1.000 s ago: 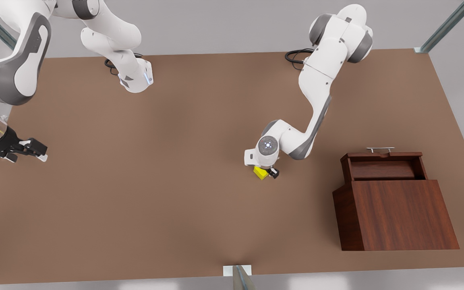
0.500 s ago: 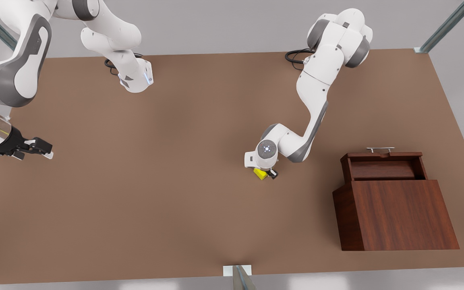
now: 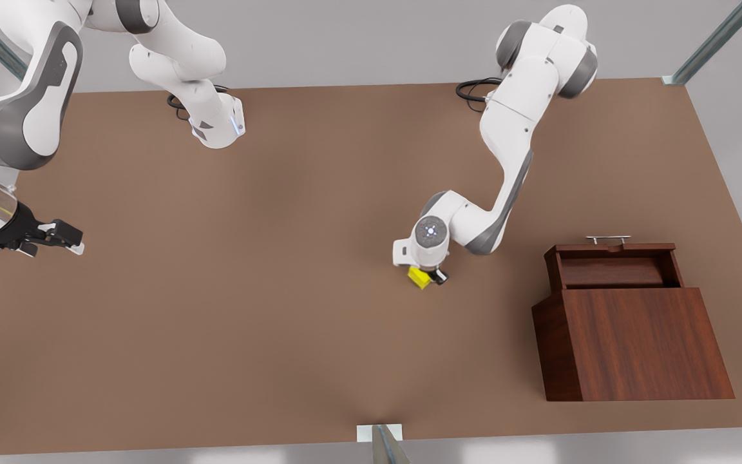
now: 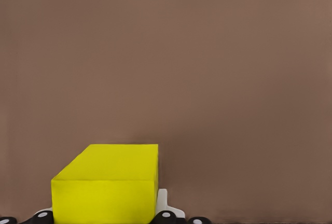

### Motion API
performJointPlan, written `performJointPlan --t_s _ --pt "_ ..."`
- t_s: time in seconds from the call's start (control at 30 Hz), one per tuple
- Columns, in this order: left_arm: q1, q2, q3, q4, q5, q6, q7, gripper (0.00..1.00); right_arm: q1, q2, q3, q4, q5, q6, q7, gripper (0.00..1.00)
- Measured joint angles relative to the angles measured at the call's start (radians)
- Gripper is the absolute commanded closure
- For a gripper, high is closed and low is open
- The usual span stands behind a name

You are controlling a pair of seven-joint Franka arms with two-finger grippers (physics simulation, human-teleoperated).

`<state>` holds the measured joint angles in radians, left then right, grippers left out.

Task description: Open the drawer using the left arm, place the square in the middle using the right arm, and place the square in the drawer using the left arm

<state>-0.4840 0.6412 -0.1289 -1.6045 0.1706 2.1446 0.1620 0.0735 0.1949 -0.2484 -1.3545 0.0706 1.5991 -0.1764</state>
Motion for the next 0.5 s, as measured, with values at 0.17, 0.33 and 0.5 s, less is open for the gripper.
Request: performJointPlan --t_s 0.17,0.33,0.5 --pt "0.011 -0.260 0.061 -0.009 -0.041 -0.310 0.115 0.33 0.000 -0.009 0.003 0.000 -0.013 -0.012 0.001 0.00" --pt "0.013 -0.331 0.237 -0.008 -0.124 -0.391 0.371 0.33 0.001 -0.014 0.003 0.000 -0.015 -0.042 0.008 0.00" --pt "0.012 -0.327 0.429 -0.008 -0.176 -0.381 0.658 0.33 0.002 -0.011 0.002 0.003 -0.014 -0.041 0.008 0.00"
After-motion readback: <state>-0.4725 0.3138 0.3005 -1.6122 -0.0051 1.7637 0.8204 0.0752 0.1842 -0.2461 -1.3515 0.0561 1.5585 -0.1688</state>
